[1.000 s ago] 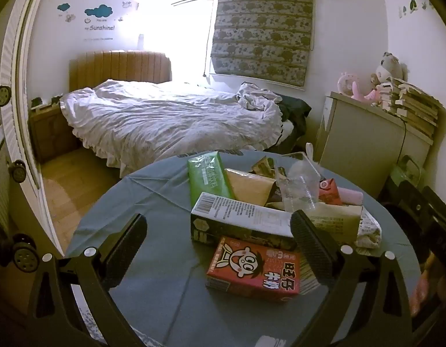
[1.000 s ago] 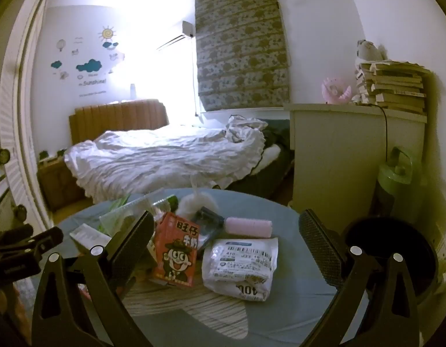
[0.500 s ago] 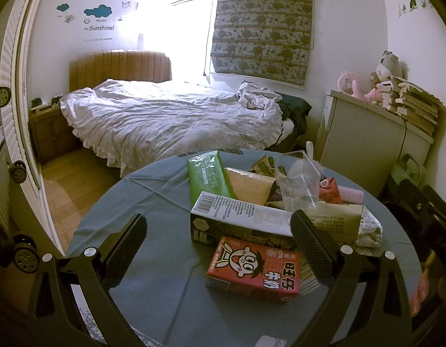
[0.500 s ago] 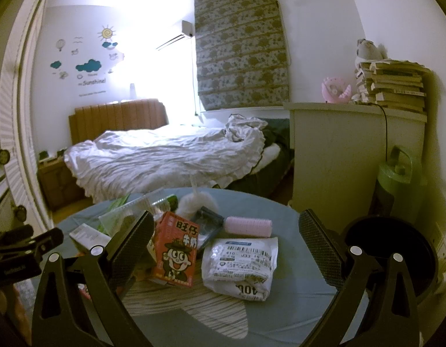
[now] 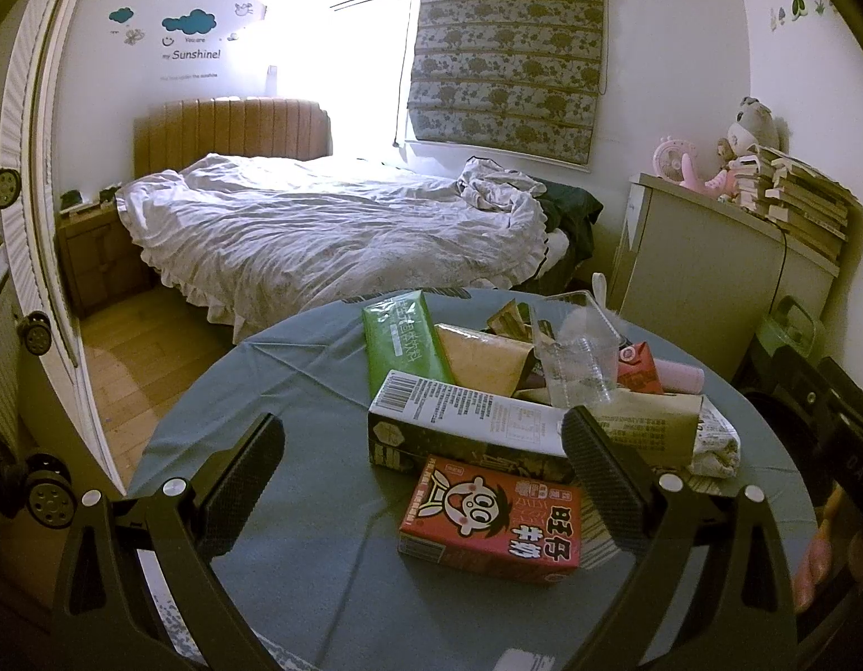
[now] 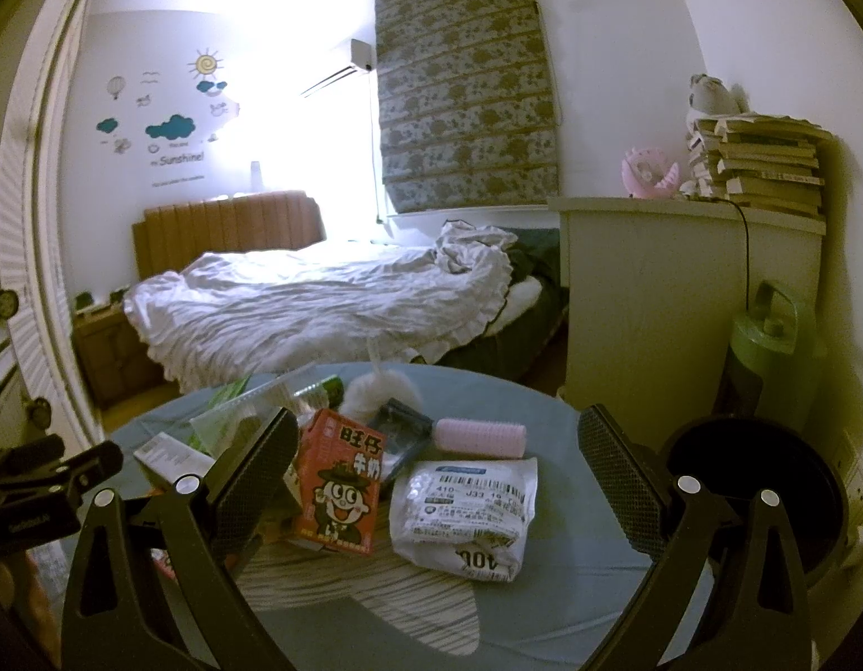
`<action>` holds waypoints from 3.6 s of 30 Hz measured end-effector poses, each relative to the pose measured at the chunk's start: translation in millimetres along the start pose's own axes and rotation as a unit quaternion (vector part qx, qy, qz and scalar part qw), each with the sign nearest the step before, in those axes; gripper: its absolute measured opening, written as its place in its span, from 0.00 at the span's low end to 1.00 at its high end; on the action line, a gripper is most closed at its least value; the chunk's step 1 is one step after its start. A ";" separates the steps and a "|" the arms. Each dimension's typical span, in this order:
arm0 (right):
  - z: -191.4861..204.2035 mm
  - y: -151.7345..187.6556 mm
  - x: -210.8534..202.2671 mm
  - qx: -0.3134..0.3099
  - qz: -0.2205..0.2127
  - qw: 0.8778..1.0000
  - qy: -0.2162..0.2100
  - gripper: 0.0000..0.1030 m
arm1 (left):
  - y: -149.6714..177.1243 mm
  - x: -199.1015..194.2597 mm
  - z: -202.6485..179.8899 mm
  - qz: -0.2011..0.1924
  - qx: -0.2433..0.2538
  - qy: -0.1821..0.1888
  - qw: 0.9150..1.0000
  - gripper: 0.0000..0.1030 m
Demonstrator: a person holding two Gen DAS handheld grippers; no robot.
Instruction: Collect trash
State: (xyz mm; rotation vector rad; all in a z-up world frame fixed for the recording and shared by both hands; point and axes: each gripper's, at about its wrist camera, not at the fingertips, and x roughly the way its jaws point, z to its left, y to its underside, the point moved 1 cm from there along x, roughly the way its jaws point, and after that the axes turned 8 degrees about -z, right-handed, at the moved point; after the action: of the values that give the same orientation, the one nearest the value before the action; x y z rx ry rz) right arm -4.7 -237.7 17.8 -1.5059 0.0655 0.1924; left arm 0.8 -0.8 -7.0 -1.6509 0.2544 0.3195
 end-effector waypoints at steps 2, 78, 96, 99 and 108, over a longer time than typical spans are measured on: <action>0.5 0.2 -0.3 0.000 0.000 1.000 0.000 0.96 | 0.3 0.1 0.0 0.000 0.000 0.000 1.000 0.95; 5.1 -1.8 67.4 0.120 0.284 0.940 -0.143 0.03 | 9.7 58.6 -48.5 0.217 0.221 0.354 0.883 0.55; -181.3 -4.2 -11.4 0.353 0.125 0.914 -0.159 0.03 | -33.1 -8.7 -54.7 0.140 0.120 0.327 0.927 0.46; -218.2 9.7 -22.3 0.382 0.101 0.910 -0.123 0.03 | -42.3 -11.3 -77.4 0.132 0.105 0.348 0.922 0.46; -318.2 84.3 -32.9 0.455 0.100 0.884 0.046 0.03 | -53.2 12.3 -216.4 0.111 0.089 0.439 0.887 0.46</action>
State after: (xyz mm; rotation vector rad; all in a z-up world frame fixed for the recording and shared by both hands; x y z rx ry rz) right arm -26.9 -552.6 -80.9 -0.5595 0.3420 0.2145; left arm 43.4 -210.1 57.5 -1.4888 1.1266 -0.3074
